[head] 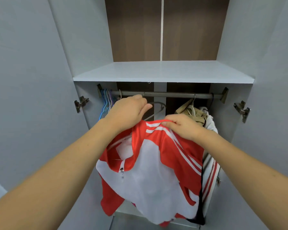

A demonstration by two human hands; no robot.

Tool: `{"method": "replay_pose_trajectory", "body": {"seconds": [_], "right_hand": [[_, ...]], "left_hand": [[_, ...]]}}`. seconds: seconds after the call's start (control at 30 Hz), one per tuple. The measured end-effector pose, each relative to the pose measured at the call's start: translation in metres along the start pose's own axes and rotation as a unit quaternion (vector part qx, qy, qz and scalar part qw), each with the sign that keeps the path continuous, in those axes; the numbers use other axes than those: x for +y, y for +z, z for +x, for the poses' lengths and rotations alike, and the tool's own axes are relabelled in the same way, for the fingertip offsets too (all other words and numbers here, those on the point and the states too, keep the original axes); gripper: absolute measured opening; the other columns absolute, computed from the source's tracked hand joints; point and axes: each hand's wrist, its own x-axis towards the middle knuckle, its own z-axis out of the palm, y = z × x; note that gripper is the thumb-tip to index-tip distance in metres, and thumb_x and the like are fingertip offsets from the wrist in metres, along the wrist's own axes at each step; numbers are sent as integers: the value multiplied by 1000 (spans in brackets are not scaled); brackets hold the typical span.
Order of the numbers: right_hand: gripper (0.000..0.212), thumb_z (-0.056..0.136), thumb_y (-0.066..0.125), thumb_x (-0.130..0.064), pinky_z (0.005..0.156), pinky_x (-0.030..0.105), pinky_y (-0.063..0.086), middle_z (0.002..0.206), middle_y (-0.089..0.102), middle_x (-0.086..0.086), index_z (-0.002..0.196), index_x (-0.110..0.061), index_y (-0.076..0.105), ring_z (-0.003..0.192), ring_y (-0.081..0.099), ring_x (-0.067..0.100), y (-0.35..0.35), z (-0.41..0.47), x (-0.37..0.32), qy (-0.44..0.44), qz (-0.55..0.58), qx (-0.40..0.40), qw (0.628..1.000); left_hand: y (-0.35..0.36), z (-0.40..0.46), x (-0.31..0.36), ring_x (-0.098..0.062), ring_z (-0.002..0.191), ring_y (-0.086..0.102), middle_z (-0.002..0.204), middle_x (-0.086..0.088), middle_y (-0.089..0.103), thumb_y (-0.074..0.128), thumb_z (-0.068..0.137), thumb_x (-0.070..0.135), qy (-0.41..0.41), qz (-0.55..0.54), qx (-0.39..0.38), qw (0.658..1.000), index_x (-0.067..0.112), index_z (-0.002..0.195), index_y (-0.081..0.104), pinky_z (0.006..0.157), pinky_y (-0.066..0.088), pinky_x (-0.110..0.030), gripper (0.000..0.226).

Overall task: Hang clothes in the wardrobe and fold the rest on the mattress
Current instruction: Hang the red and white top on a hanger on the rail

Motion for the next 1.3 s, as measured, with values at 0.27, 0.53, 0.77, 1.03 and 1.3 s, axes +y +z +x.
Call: {"method": "replay_pose_trajectory", "body": {"seconds": [0.27,0.53,0.77,1.03,1.3], "right_hand": [[29,104,42,-35,81,35,47,95,66,-1,99,-16,63,92,60,19,-21,-4,8,52,-84,54,994],[21,97,42,-53,63,27,38,80,56,-13,90,-35,51,74,53,6,1,-15,-18,-95,-237,-54,965],[42,98,22,-58,67,31,39,78,50,-12,84,-27,46,78,50,10,-4,-22,7,-111,-246,19,963],[24,100,35,-47,67,30,38,78,41,-19,97,-26,46,77,52,13,54,-15,-29,-142,-174,-17,974],[20,100,44,-23,88,40,40,101,57,-2,107,-17,62,95,52,20,76,5,-20,-52,-109,143,982]], "left_hand": [[22,-54,-22,-25,75,47,77,0,42,40,106,27,-96,-134,57,985,15,76,43,70,38,-38,32],[-1,-31,6,-24,72,46,77,-4,43,43,105,25,-32,-142,75,986,13,75,45,69,38,-39,33],[-20,-39,-20,-22,74,48,79,-3,49,39,106,31,13,-89,3,996,10,79,52,73,39,-35,36],[-25,-50,-8,-11,79,52,84,4,50,49,101,43,-30,-210,-56,976,15,83,52,73,41,-22,33],[4,-163,-87,2,75,67,83,17,73,60,80,7,-194,-369,-318,851,32,85,76,75,56,-23,30]]}}
